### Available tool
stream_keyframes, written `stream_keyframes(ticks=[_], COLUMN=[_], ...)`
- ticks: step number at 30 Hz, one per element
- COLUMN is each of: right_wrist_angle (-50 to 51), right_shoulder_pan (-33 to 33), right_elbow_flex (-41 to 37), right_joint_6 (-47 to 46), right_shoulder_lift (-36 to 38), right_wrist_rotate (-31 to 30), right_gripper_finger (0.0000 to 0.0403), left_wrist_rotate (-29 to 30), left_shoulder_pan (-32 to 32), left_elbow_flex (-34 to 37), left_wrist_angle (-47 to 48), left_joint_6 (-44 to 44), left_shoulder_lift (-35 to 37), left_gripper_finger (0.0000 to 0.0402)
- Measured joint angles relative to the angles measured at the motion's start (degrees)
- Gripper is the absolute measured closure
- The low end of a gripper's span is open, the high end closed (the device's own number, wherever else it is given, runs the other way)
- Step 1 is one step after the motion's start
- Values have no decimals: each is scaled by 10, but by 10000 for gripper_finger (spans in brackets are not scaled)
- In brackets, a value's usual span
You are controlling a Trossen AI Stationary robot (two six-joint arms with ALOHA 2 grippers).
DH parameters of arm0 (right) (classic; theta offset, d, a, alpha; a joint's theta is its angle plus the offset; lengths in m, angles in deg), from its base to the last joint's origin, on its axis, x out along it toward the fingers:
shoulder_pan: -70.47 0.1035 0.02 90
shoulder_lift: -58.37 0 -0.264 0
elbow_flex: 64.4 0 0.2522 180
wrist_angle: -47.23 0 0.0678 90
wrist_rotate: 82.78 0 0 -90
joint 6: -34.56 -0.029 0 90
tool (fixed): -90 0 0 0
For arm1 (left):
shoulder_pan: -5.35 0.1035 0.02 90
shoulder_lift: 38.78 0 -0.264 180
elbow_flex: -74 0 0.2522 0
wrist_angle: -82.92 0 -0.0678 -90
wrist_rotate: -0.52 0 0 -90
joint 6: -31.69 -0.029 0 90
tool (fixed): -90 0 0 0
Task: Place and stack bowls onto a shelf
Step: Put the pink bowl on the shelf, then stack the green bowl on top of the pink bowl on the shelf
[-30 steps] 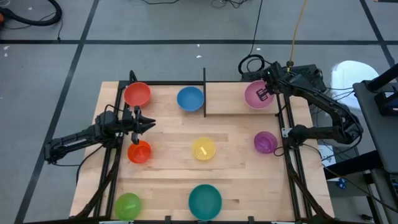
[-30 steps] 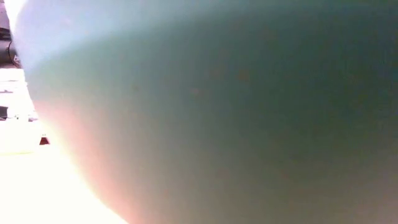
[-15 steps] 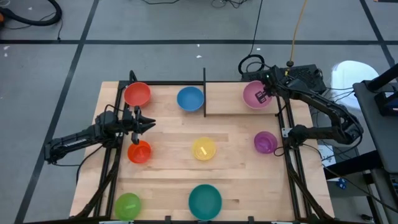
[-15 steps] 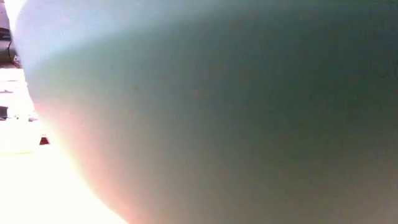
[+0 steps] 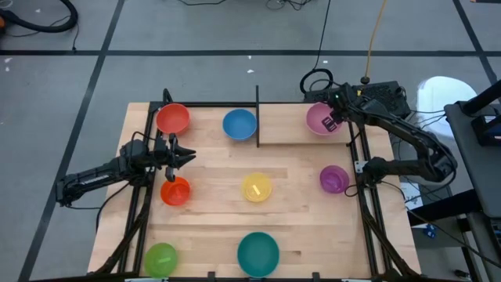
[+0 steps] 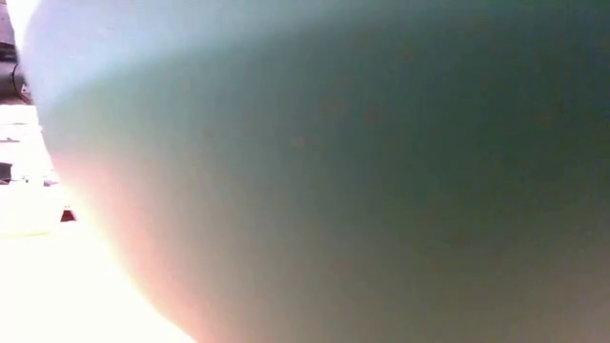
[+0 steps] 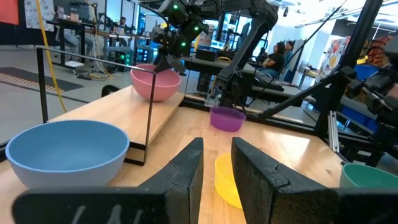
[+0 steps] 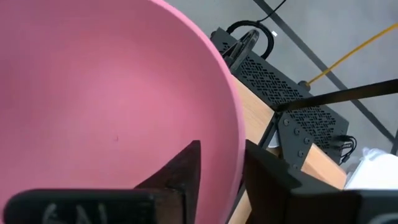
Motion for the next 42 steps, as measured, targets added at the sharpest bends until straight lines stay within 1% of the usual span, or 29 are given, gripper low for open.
stream_keyframes(ticks=[4, 10, 18, 23, 25, 28, 30, 33, 35, 39, 42], right_wrist_angle=[0, -1, -1, -1, -1, -1, -5, -8, -8, 6, 15], right_shoulder_pan=[0, 0, 0, 0, 0, 0, 0, 8, 24, 82, 142], right_elbow_flex=[0, 0, 0, 0, 0, 0, 0, 0, 0, 0, 0], right_joint_6=[-3, 15, 25, 26, 26, 34, 52, 64, 65, 65, 72], right_shoulder_lift=[17, 60, 118, 161, 180, 209, 225, 245, 256, 268, 273], right_wrist_rotate=[0, 2, 49, 93, 130, 221, 302, 444, 517, 601, 639], right_gripper_finger=[283, 282, 282, 282, 282, 282, 282, 282, 282, 282, 282], left_wrist_rotate=[0, 0, 0, 0, 0, 0, 0, 0, 0, 1, 1], left_shoulder_pan=[0, 0, 0, 0, 0, 0, 0, 0, 0, 0, 0], left_elbow_flex=[0, 0, 0, 0, 0, 0, 0, 0, 0, 0, 0], left_wrist_angle=[0, 0, 0, 0, 0, 0, 0, 0, 0, 0, 0], left_joint_6=[0, 0, 0, 0, 0, 0, 0, -1, -8, -15, -16], left_shoulder_lift=[0, 0, 0, 0, 0, 0, 0, 0, 0, 0, 0], left_gripper_finger=[314, 314, 314, 314, 314, 314, 314, 314, 314, 314, 314])
